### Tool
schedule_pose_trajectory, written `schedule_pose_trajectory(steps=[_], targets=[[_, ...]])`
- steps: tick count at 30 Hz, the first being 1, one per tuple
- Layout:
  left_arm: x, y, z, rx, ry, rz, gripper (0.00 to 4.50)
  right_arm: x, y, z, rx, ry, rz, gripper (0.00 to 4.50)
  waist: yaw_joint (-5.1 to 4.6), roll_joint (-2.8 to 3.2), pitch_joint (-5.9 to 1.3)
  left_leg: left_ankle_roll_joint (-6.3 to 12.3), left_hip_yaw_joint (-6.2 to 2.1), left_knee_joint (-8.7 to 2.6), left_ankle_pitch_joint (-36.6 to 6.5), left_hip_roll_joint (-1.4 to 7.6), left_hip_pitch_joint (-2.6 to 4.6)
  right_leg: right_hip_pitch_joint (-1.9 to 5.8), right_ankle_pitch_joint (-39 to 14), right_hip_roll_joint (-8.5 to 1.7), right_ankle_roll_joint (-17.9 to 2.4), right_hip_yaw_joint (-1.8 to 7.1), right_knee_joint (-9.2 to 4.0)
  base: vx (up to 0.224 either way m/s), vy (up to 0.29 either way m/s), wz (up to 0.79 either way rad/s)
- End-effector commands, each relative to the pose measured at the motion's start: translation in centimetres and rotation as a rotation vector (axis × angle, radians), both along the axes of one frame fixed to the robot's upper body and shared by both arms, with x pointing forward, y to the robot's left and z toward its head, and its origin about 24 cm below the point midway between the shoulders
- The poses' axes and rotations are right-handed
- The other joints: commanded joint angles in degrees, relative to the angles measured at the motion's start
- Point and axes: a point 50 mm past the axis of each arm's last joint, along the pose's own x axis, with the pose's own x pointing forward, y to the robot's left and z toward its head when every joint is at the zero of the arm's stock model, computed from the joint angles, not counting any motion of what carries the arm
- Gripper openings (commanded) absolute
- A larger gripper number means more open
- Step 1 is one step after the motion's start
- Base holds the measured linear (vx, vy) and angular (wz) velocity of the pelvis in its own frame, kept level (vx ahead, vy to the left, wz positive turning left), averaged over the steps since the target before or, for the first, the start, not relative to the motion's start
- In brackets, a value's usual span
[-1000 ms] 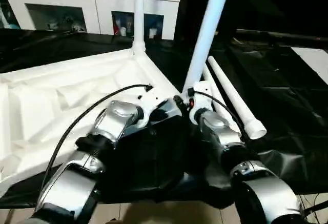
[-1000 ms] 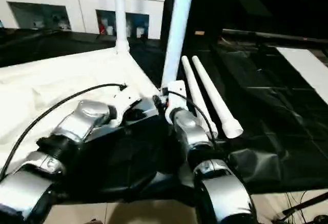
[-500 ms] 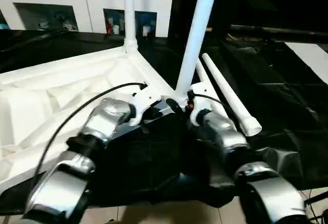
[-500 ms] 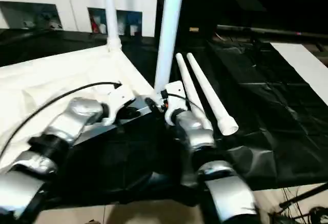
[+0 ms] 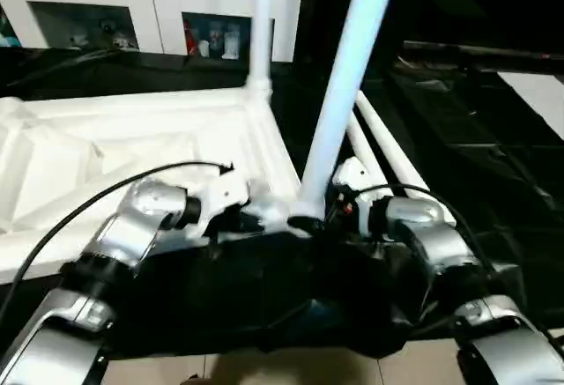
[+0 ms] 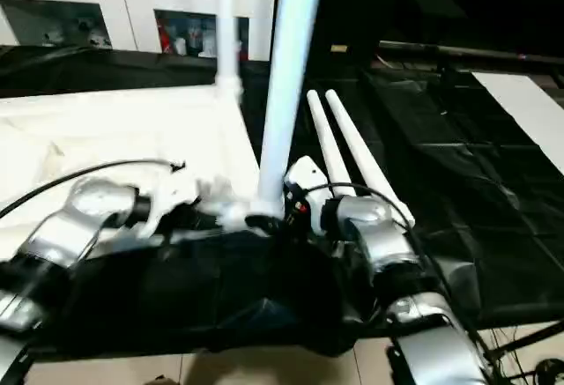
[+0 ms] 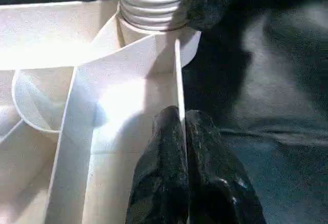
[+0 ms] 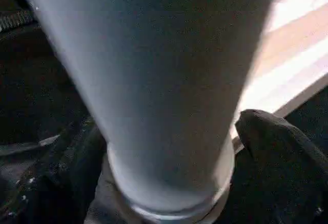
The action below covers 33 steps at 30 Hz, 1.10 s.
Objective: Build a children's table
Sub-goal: Rotate leg to tighten
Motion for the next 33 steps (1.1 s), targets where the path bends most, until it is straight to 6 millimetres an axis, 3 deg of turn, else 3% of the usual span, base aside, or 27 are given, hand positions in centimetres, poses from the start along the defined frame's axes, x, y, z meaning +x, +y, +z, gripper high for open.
schedule_pose_trajectory(steps=[1, 6, 18, 21, 24, 25, 26, 27, 29, 33], targets=[[-0.4, -0.5, 0.0, -0.057, 0.009, -0.039, 0.0, 0.1, 0.1, 0.7, 0.015, -0.012, 0.011, 4.08, -0.01, 0.55, -3.11, 3.46, -0.15, -3.34, -6.41, 1.86, 0.46, 2.84, 1.24, -4.25, -13.86, 3.05, -3.53, 0.0, 0.0, 0.0], [-0.6, -0.1, -0.1, -0.048, 0.01, -0.035, 0.0, -0.2, 0.4, 0.5, 0.012, -0.002, 0.038, 3.75, -0.1, 0.36, -3.14, 4.03, -0.12, -3.21, -5.04, 1.74, 0.36, 2.86, 3.04, -4.26, -14.08, 3.01, -3.4, 0.0, 0.0, 0.0], [-0.6, 0.4, -0.3, -0.033, 0.02, -0.015, 0.0, -0.5, 0.4, -0.2, 0.002, 0.034, 0.031, 2.8, -0.08, 0.61, -3.09, 4.03, -0.14, -3.18, -4.97, 1.74, 0.42, 2.81, 2.81, -4.23, -14.08, 3.0, -3.35, 0.0, 0.0, 0.0], [0.1, 0.4, -0.7, -0.004, -0.001, 0.064, 0.0, 0.0, 0.4, -1.2, -0.02, 0.053, -0.101, 2.72, -0.21, 0.65, -2.86, 3.52, -0.16, -3.35, -5.88, 1.7, 0.47, 2.67, 1.4, -4.25, -13.92, 3.02, -3.58, 0.0, 0.0, 0.0], [0.7, 0.4, -1.1, 0.021, -0.008, 0.142, 0.0, 0.4, 0.5, -1.8, -0.029, 0.063, -0.21, 2.7, -0.5, 0.68, -2.58, 1.39, -0.3, -3.75, -9.66, 1.7, 0.82, 2.47, -5.51, -4.46, -12.89, 3.14, -4.26, 0.0, 0.0, 0.0], [1.5, -0.1, -1.2, 0.01, -0.016, 0.242, 0.0, 0.9, 0.8, -2.5, -0.032, 0.081, -0.348, 2.7, -0.63, 0.86, -2.47, 0.39, -0.35, -3.89, -10.63, 1.76, 0.92, 2.33, -7.77, -4.46, -12.13, 3.27, -4.48, 0.0, 0.0, 0.0], [1.5, -0.1, -1.2, 0.01, -0.016, 0.242, 0.0, 0.9, 0.8, -2.5, -0.032, 0.081, -0.348, 2.7, -0.75, 0.86, -2.35, 0.07, -0.33, -3.99, -11.3, 1.74, 1.01, 2.15, -8.81, -4.42, -12.01, 3.31, -4.65, 0.0, 0.0, 0.0], [2.1, -0.7, -1.3, 0.008, -0.014, 0.292, 0.0, 1.3, 1.1, -2.9, -0.028, 0.099, -0.477, 2.7, -0.81, 0.64, -2.35, -0.4, -0.43, -4.05, -11.95, 1.72, 0.95, 2.28, -10.61, -4.52, -11.58, 3.33, -4.78, 0.0, 0.0, 0.0], [3.0, -1.3, -1.3, 0.02, -0.026, 0.381, 0.0, 1.7, 1.5, -3.2, -0.036, 0.114, -0.584, 2.7, -0.88, 0.72, -2.34, -0.96, -0.48, -4.06, -12.2, 1.59, 1.07, 2.03, -11.92, -4.49, -11.04, 3.36, -4.9, 0.0, 0.0, 0.0], [4.3, -2.7, -1.2, 0.022, -0.037, 0.517, 0.0, 2.4, 2.4, -3.5, -0.045, 0.153, -0.77, 2.7, -0.78, 0.77, -2.61, -0.37, -0.26, -3.82, -9.49, 1.42, 1.03, 2.06, -6.22, -4.24, -11.4, 3.48, -4.53, 0.0, 0.0, 0.0]])
